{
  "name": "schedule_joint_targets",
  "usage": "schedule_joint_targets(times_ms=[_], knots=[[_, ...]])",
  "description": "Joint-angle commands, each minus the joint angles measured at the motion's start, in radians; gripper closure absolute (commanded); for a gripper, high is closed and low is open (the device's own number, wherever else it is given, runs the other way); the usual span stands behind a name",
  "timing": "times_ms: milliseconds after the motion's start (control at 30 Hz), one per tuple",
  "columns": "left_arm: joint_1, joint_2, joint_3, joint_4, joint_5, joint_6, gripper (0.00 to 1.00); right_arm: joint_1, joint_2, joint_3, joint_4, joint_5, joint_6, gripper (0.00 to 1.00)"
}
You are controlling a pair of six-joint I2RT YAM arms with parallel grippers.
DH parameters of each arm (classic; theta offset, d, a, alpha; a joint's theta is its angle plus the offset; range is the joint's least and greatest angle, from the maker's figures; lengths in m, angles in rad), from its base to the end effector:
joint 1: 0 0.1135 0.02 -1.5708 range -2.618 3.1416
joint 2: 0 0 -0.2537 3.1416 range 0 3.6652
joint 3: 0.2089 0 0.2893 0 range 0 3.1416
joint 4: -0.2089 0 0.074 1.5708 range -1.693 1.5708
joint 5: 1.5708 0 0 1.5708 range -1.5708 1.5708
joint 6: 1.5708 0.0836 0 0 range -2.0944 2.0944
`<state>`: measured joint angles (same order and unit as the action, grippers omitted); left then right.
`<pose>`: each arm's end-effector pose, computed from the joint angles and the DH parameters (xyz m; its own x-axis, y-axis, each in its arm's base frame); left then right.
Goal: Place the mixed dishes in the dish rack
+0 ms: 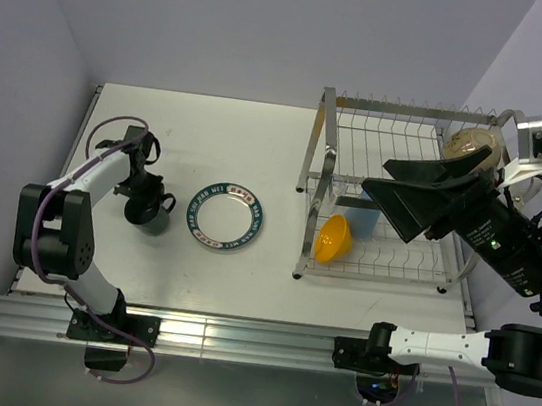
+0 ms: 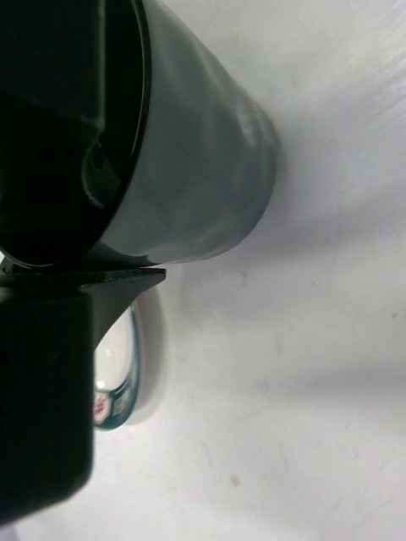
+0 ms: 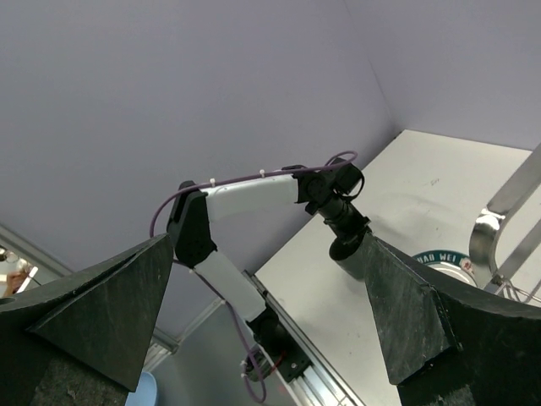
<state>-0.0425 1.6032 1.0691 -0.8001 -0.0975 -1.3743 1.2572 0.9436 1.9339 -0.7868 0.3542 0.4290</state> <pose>0.3392 -0.0063 0.1218 -0.2088 -0.9681 -0.1386 -0.9488 0.2348 -0.2114 0.0663 0.1104 0.6193 -0.2708 0.4296 -0.8615 -0.7420 0.4770 0.4711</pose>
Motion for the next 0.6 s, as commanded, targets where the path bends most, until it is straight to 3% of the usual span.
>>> schedule_joint_targets(times_ms=[0, 167, 233, 333, 567], knots=[[0.001, -0.121, 0.086, -0.016, 0.050, -0.014, 1.00, 0.005, 0.056, 0.063, -0.018, 0.006, -0.012, 0.00], [-0.002, -0.325, 0.123, 0.260, 0.212, -0.002, 1.00, 0.007, 0.181, 0.227, -0.081, -0.004, 0.019, 0.00], [-0.017, -0.383, 0.193, 0.298, 0.220, 0.032, 1.00, 0.005, 0.257, 0.331, -0.114, -0.023, 0.037, 0.00], [-0.036, -0.480, 0.204, 0.528, 0.255, 0.070, 1.00, 0.005, 0.337, 0.407, -0.108, -0.078, 0.100, 0.00], [-0.097, -0.512, 0.292, 0.893, 0.464, 0.207, 1.00, -0.021, 0.454, 0.399, 0.004, -0.288, 0.311, 0.00]])
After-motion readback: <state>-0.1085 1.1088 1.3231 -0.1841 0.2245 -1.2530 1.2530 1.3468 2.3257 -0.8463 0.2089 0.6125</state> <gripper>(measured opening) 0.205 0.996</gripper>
